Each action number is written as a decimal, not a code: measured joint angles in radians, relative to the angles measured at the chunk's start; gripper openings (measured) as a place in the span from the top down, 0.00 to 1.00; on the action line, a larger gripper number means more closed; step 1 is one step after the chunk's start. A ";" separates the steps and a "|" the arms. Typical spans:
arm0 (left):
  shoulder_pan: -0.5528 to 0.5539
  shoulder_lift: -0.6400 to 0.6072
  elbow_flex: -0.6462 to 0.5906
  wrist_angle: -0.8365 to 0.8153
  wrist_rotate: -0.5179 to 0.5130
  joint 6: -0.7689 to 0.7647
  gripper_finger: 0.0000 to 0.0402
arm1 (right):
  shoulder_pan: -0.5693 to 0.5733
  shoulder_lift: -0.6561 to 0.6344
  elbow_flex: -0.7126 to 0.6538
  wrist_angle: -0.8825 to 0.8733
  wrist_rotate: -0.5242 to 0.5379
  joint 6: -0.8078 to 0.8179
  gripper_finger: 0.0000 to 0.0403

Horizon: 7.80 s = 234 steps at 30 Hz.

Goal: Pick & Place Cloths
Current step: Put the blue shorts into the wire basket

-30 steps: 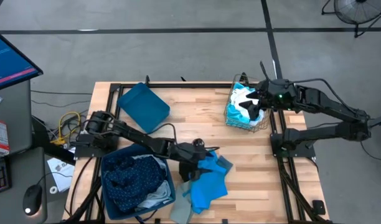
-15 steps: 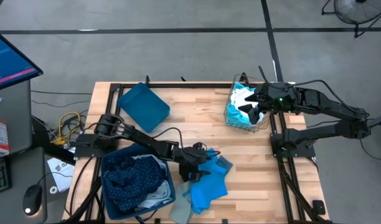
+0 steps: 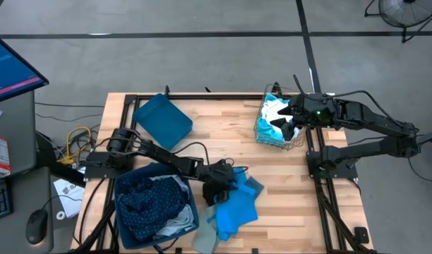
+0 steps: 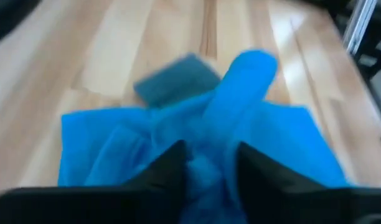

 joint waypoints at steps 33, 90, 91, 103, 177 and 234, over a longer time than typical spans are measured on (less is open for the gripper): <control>0.015 -0.128 0.000 0.099 0.035 0.238 0.42 | 0.090 -0.002 0.000 -0.002 -0.004 -0.026 0.31; 0.122 -0.615 0.000 0.011 -0.228 0.215 1.00 | 0.286 0.026 0.000 0.360 0.000 -0.241 0.31; 0.124 -0.622 0.000 0.010 -0.228 0.214 1.00 | 0.287 0.036 0.000 0.372 0.000 -0.267 0.31; 0.123 -0.636 0.000 0.021 -0.237 0.212 1.00 | 0.296 0.286 0.000 0.530 -0.013 -0.385 0.16; 0.094 -0.734 0.001 -0.114 -0.332 0.207 0.67 | -0.516 0.201 -0.310 0.175 0.202 -0.222 1.00; 0.101 -0.683 -0.001 -0.306 -0.320 0.202 0.67 | -0.428 0.171 -0.329 0.093 -0.027 -0.227 0.96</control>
